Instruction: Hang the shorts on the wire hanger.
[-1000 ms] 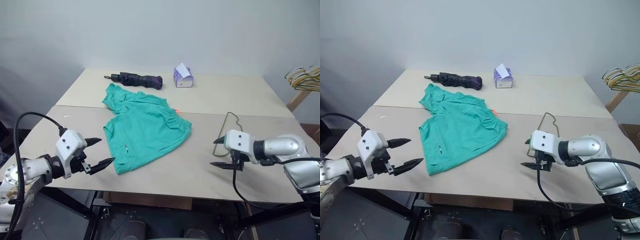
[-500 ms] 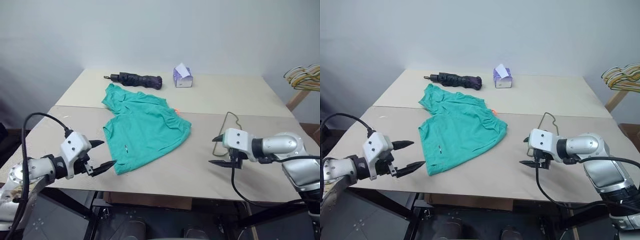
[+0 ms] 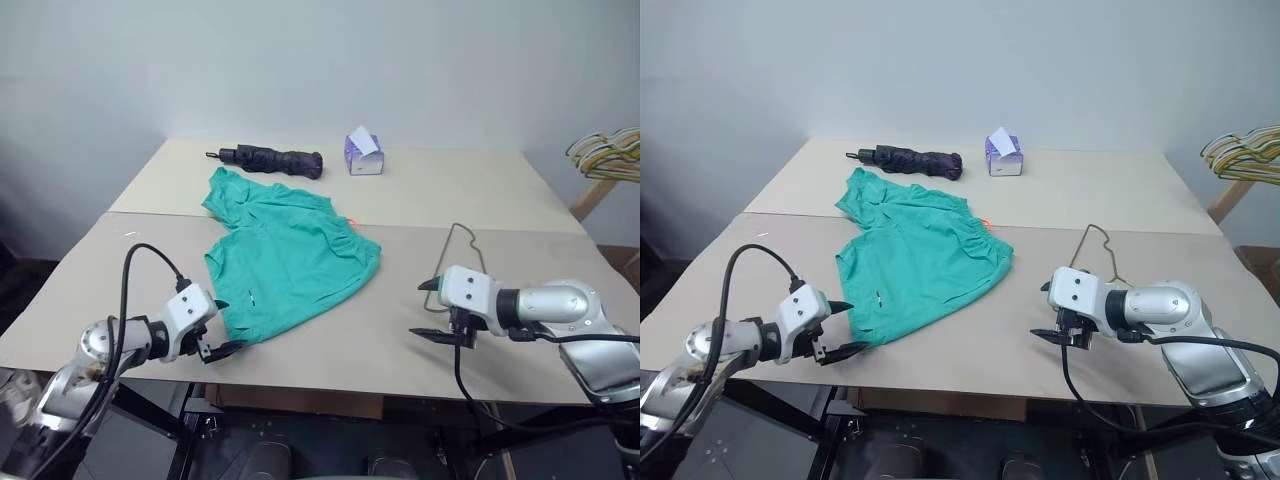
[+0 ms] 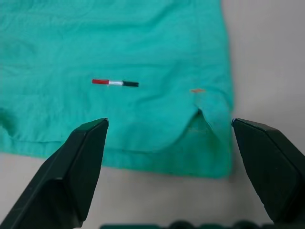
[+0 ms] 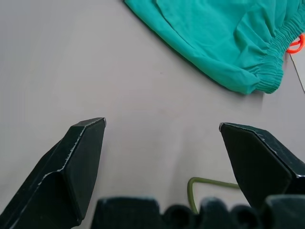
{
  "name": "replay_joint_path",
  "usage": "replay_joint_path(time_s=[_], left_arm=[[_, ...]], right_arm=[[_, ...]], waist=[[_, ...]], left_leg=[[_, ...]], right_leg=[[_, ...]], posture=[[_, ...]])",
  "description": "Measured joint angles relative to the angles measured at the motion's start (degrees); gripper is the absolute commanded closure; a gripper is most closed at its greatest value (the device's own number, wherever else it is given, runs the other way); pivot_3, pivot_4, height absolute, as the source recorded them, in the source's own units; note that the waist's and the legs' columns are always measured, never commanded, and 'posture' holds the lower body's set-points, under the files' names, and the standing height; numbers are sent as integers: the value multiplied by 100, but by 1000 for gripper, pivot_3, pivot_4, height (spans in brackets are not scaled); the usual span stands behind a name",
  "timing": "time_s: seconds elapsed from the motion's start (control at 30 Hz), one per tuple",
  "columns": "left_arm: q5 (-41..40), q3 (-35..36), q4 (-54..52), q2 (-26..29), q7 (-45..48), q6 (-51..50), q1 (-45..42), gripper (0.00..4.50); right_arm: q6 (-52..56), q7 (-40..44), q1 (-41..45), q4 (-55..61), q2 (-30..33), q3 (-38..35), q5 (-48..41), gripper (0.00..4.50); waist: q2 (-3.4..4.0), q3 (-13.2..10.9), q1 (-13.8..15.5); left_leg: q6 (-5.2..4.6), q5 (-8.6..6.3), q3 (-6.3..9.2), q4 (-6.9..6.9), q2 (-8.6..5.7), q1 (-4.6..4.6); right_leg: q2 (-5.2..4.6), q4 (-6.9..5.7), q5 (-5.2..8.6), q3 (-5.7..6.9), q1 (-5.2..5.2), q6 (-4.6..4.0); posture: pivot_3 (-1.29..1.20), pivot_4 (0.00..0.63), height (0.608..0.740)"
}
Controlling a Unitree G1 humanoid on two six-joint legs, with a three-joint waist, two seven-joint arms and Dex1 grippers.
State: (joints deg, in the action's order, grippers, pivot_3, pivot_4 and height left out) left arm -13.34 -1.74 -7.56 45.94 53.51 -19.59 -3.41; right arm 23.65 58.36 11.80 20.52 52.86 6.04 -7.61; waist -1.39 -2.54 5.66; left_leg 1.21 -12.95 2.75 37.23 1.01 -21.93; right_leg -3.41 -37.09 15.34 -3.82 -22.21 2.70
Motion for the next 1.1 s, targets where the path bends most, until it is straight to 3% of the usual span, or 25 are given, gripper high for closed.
replay_joint_path(time_s=[0.17, 0.27, 0.67, 0.87, 1.1], left_arm=[[278, -496, 548, -224, 204, 342, -296, 0], [420, -630, 710, -253, 286, 437, -443, 617], [500, -700, 780, -240, 482, 427, -521, 4415], [496, -630, 711, -136, 515, 393, -463, 4466], [175, -202, 358, 123, 665, 149, -317, 4466]], right_arm=[[151, -150, -144, 88, -4, -16, -12, 42], [193, -225, -164, 162, -4, -18, -11, 0], [265, -405, -211, 251, -5, 7, 48, 0], [38, -748, 520, -356, -499, 666, 749, 0], [-1677, -1517, 2239, -3003, -1872, 1907, 2106, 0]], waist=[[0, 0, -111], [1, 1, -189], [2, 2, -338], [1, 2, -439], [0, 1, -533]], left_leg=[[0, 0, -1, 0, 1, 3], [0, 0, 0, 0, 0, 10], [-1, 0, 2, 0, 2, 15], [0, 0, -1, -1, 5, 21], [0, 1, 2, -4, 4, 12]], right_leg=[[2, -2, -17, 0, 0, -29], [2, -4, -17, 0, 5, -29], [3, -7, -8, -1, 7, -13], [8, -10, -8, -5, 6, -13], [9, -11, -22, -7, -3, -36]], posture=[[102, 0, 740], [97, 0, 740], [90, 0, 740], [87, 0, 740], [114, 0, 740]])
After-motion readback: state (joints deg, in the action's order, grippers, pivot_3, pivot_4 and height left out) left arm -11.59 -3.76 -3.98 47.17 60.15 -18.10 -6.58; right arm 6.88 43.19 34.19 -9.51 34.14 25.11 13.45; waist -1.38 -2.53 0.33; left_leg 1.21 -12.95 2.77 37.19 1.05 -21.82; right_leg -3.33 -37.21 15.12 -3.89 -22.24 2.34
